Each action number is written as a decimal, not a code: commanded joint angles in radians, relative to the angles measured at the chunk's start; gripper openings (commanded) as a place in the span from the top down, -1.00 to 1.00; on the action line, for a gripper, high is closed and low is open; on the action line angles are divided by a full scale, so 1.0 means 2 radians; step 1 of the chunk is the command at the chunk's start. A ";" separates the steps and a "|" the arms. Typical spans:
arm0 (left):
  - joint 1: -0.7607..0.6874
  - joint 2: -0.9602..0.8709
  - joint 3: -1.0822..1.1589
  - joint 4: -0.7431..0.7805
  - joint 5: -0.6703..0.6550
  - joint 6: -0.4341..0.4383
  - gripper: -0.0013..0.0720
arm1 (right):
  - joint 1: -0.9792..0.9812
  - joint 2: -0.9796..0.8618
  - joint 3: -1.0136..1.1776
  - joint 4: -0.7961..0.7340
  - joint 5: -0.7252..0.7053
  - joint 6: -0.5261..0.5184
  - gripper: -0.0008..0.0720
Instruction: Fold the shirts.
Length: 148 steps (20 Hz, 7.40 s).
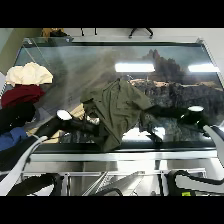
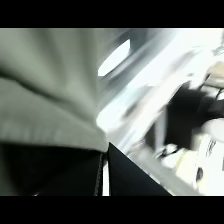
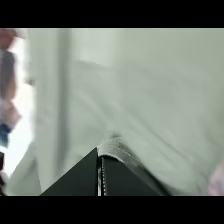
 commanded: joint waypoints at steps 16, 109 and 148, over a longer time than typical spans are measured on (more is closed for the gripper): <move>0.516 0.297 0.417 -0.028 -0.083 -0.033 0.94 | -0.207 0.114 0.490 0.061 0.105 0.089 0.93; 0.248 -0.031 0.237 0.136 0.013 0.021 0.94 | -0.056 -0.150 0.345 -0.183 0.024 0.073 0.93; 0.208 -0.275 0.541 0.355 -0.273 -0.170 -0.87 | -0.081 -0.215 0.428 -0.370 0.118 0.226 -0.21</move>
